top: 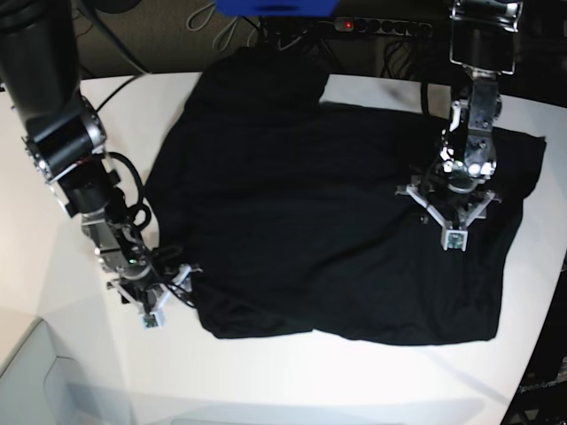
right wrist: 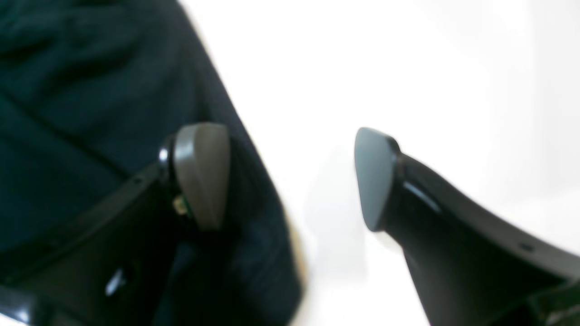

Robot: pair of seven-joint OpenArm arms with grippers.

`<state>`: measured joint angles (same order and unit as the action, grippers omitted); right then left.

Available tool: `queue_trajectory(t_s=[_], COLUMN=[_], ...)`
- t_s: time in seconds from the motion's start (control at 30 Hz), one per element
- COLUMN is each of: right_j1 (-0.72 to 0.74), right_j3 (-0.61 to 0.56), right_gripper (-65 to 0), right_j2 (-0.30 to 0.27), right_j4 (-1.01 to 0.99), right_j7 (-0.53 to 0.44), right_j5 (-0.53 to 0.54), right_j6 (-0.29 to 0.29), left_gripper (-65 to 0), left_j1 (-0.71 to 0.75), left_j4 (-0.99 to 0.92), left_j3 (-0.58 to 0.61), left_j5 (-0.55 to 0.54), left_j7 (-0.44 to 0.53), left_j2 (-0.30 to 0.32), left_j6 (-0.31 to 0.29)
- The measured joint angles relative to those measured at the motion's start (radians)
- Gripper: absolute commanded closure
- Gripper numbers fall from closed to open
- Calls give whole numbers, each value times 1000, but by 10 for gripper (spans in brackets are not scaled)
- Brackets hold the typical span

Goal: Layout the t-shirt on the table in an organized manner, then fold the t-shirt properly
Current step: 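Grasp the shirt edge with the right gripper while the left holds the body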

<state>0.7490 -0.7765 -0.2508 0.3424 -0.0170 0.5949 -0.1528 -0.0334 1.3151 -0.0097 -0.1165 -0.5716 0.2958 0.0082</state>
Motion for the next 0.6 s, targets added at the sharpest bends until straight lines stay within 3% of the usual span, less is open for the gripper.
queue_trajectory(t_s=[0.1,0.4,0.6], right_j1=[-18,-18,-79], right_j3=[-2,-1,4], right_gripper=[-435,-423,-260], right_j2=[26,32,10], right_j4=[6,4,22], right_j7=[-33,-29,-100], right_j5=[3,3,4], right_j6=[0,0,3], left_gripper=[-362,-362,-362], left_j1=[0,0,7], left_j4=[1,0,3], left_j3=[0,0,0], left_j5=[0,0,0], left_j7=[0,0,5], left_j2=[0,0,0], left_j6=[0,0,0])
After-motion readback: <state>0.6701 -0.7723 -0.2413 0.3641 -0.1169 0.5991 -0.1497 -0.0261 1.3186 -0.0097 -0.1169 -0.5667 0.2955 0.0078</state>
